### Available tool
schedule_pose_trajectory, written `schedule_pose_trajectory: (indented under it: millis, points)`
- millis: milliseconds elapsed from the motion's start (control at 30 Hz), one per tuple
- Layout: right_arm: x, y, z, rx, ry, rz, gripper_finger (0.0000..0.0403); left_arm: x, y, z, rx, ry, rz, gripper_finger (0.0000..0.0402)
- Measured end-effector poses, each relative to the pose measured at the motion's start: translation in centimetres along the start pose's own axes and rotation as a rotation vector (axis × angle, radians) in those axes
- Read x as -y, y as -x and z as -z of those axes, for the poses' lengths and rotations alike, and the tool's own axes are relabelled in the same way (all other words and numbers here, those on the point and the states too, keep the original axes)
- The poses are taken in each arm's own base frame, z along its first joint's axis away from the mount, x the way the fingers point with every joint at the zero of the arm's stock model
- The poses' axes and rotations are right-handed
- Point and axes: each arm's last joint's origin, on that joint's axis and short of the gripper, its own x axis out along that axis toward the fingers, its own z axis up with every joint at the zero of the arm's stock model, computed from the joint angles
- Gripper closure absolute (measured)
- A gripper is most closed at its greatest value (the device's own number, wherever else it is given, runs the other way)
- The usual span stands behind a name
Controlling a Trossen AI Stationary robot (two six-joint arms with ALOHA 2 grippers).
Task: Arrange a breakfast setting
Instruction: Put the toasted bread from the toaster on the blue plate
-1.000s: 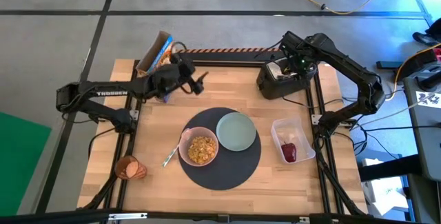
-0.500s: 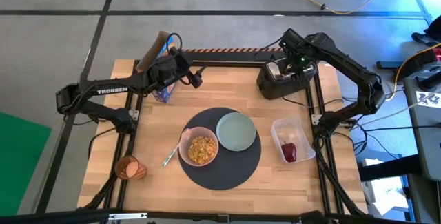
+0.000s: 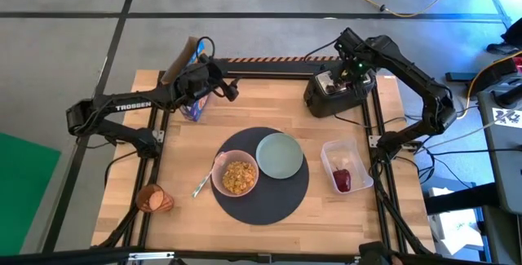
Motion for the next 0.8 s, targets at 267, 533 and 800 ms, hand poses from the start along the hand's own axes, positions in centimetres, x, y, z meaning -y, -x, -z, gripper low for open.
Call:
schedule_pose_trajectory:
  millis: [267,533,800]
  points:
    - [-0.8,-2.6,0.4,-0.096,0.015,-0.054,0.021,-0.1,0.0,0.0,0.0,0.005,-0.005,0.0042]
    - [-0.9,-3.0,0.4,-0.121,0.018,-0.043,0.021,-0.1,0.0,0.0,0.0,0.003,-0.006,0.0042]
    - [-0.5,-2.7,0.3,-0.138,0.013,0.009,0.021,-0.1,0.0,0.0,0.0,0.003,-0.005,0.0042]
